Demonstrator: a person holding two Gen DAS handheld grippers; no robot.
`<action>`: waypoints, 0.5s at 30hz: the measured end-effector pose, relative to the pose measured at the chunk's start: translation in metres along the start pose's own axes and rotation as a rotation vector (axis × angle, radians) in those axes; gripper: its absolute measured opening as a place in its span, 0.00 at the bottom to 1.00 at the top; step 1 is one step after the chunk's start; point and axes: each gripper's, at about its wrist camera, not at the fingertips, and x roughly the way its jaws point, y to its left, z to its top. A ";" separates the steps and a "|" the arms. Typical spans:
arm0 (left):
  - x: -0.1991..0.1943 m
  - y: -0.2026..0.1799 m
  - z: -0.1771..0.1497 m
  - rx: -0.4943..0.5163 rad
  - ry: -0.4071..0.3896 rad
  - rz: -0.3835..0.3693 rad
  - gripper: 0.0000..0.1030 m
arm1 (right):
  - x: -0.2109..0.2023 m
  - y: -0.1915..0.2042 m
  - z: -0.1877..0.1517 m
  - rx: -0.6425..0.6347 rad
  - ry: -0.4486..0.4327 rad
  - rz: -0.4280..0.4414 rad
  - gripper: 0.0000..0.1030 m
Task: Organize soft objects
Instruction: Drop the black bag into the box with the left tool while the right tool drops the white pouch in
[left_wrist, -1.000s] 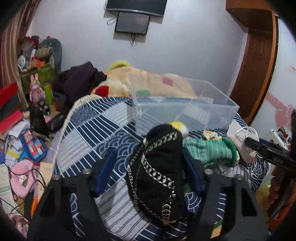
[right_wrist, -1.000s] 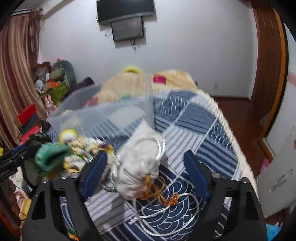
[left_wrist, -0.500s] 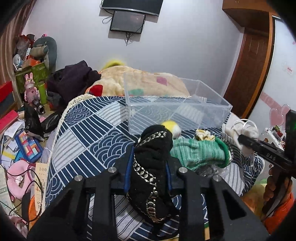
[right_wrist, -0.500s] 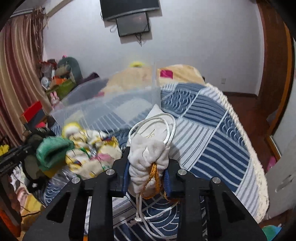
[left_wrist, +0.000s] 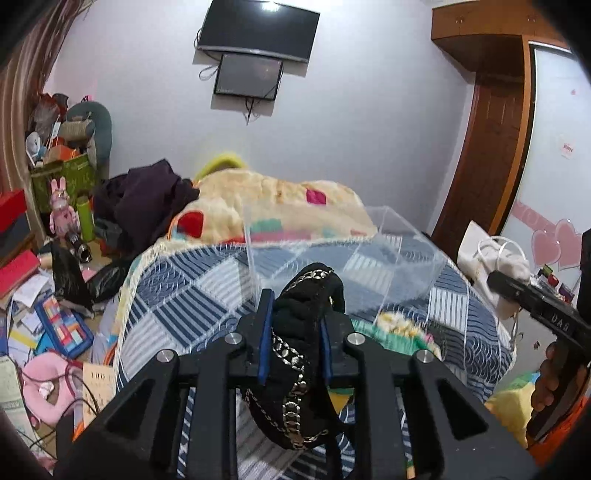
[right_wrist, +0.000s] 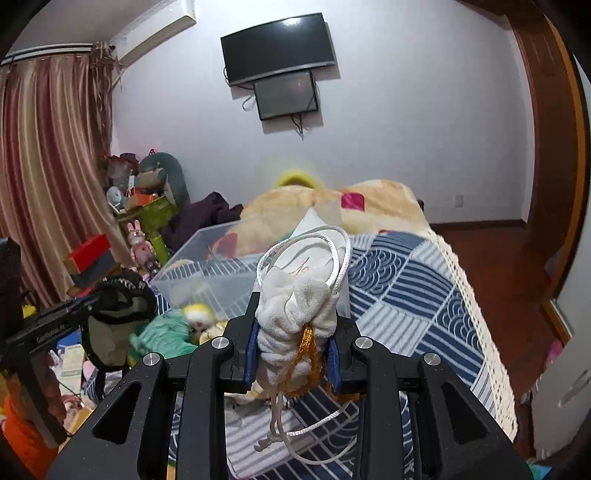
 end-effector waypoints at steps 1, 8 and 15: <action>0.000 0.000 0.005 0.002 -0.013 0.004 0.20 | 0.000 -0.001 0.000 -0.003 -0.003 0.001 0.26; 0.007 0.000 0.029 0.018 -0.049 0.010 0.20 | 0.015 0.001 0.009 -0.015 -0.006 0.005 0.26; 0.025 0.001 0.050 0.027 -0.056 0.000 0.20 | 0.035 0.003 0.019 -0.037 0.001 0.004 0.26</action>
